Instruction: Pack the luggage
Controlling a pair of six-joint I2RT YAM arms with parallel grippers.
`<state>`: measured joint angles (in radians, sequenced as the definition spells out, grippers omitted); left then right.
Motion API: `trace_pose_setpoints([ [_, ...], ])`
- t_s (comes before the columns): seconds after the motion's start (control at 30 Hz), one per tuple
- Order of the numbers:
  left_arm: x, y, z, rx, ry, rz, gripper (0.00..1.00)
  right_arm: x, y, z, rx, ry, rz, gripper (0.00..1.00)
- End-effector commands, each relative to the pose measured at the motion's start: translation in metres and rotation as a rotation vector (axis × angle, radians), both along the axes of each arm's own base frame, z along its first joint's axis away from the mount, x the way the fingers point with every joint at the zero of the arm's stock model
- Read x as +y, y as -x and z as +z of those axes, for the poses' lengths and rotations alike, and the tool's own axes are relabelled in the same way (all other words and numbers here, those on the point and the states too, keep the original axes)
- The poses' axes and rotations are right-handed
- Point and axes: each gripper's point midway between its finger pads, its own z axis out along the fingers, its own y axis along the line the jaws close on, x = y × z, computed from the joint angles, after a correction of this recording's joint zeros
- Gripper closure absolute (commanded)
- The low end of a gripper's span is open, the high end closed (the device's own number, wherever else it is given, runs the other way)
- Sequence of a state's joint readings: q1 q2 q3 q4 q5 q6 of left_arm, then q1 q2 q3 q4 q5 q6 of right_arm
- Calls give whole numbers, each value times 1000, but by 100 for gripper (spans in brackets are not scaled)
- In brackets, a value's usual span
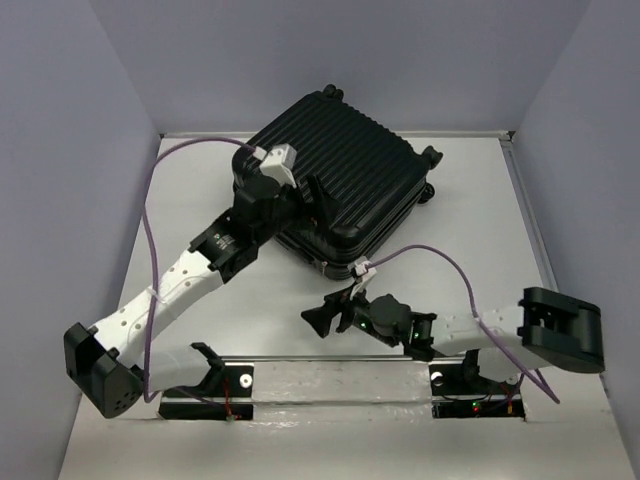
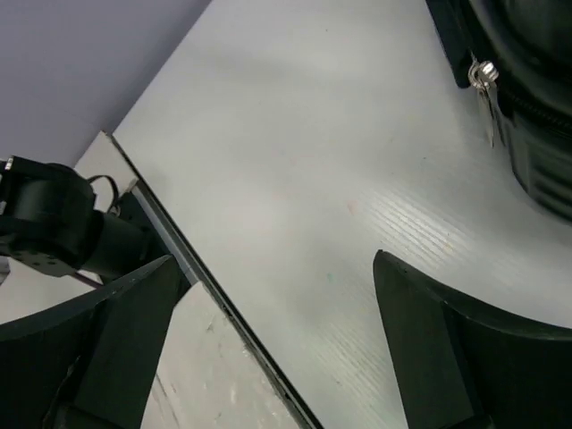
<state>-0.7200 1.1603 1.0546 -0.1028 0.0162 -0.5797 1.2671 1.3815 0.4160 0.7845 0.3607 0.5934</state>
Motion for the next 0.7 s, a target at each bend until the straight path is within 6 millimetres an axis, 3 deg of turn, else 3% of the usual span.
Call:
trace_pose_setpoints([
  [0.0,50,-27,135,-302,96,175,1,-28,7,11,38,47,-26,2],
  [0.03,66,-42,148,-326,74,224,1,-42,7,16,48,76,-57,0],
  [0.07,67,-39,157,-339,74,216,1,-51,5,21,47,84,-85,0],
  [0.13,86,-69,141,-289,14,249,1,-69,-9,36,33,73,-165,0],
  [0.17,86,-86,133,-267,-19,229,1,-83,-13,43,36,75,-193,0],
  [0.2,105,-103,127,-251,-52,280,1,-90,-19,47,39,73,-218,0],
  [0.27,118,-134,107,-206,-123,321,1,-116,-43,54,47,94,-315,0],
  [0.3,138,-147,111,-211,-155,353,1,-135,-61,61,49,83,-385,0],
  [0.33,147,-158,91,-163,-187,361,1,-143,-69,71,45,54,-409,0],
  [0.4,164,-186,74,-109,-207,353,1,-165,-91,98,14,-1,-478,0],
  [0.43,167,-194,69,-94,-206,341,1,-173,-100,106,4,-11,-504,0],
  [0.47,169,-202,76,-107,-191,329,1,-178,-108,114,-1,-18,-518,0],
  [0.5,161,-212,58,-66,-174,258,1,-174,-115,135,-21,-39,-481,0],
  [0.53,161,-218,54,-55,-170,234,1,-172,-127,128,3,-10,-482,0],
  [0.57,163,-231,50,-49,-163,217,1,-184,-142,131,15,-15,-528,0],
  [0.6,158,-232,48,-37,-157,178,1,-183,-150,141,17,-32,-521,0],
  [0.67,155,-239,53,-49,-151,147,1,-188,-167,133,48,-26,-552,0],
])
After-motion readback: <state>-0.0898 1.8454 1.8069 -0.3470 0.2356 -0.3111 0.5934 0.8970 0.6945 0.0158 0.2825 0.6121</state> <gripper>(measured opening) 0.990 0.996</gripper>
